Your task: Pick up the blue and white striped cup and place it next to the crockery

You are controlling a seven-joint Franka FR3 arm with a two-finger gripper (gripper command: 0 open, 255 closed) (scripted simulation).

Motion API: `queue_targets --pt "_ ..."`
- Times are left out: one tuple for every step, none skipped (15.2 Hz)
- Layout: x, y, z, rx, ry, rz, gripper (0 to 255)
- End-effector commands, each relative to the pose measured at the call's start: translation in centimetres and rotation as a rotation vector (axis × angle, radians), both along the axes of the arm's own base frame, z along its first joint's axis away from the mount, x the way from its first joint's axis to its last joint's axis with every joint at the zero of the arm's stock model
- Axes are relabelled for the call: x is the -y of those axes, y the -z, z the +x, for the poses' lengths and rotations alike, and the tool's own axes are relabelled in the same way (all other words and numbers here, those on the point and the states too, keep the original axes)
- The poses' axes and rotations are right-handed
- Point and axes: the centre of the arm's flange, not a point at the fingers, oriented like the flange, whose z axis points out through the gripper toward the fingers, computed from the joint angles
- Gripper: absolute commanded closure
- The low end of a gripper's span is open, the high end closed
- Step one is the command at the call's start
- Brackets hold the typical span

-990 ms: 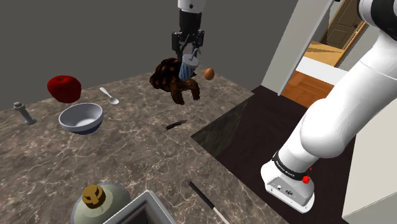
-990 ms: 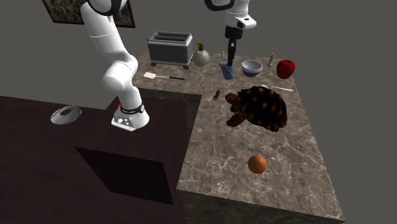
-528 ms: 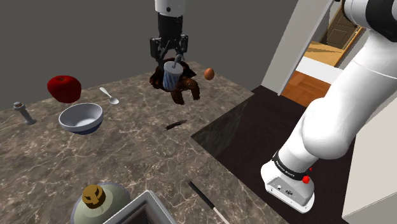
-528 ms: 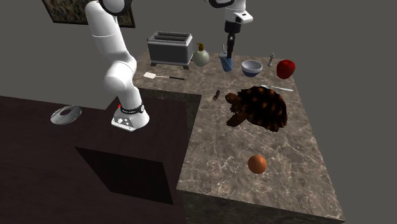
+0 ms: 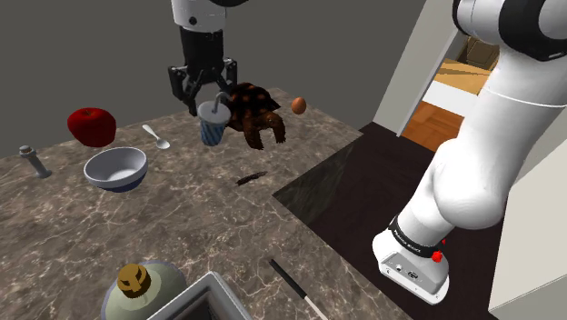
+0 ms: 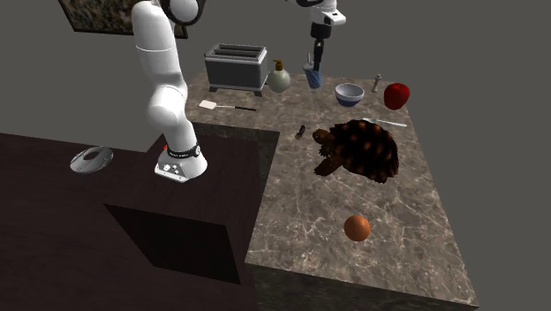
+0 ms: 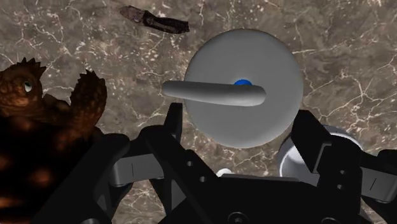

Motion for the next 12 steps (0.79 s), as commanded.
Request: queue_targets --pt "-2.7 0.6 -0.4 0.000 0.001 0.000 255" --pt "-4.0 0.7 -0.5 0.000 0.001 0.000 255" --pt "-5.3 0.9 -0.7 0.000 0.001 0.000 255" --pt "-6.6 1.0 -0.8 0.000 0.001 0.000 255" --pt "-7.9 1.2 -1.0 0.000 0.001 0.000 255" --pt "-9.2 1.3 -1.1 0.000 0.001 0.000 255" --pt "-10.5 1.5 -1.3 0.000 0.001 0.000 255" --pt "-11.8 1.6 -1.4 0.000 0.001 0.000 255" --pt "-13.1 1.7 -1.6 0.000 0.001 0.000 255" --pt "-14.4 1.9 -1.7 0.000 0.001 0.000 255" --pt "-15.7 2.0 -1.9 0.000 0.001 0.000 255" --pt "-17.0 2.2 -2.0 0.000 0.001 0.000 255"
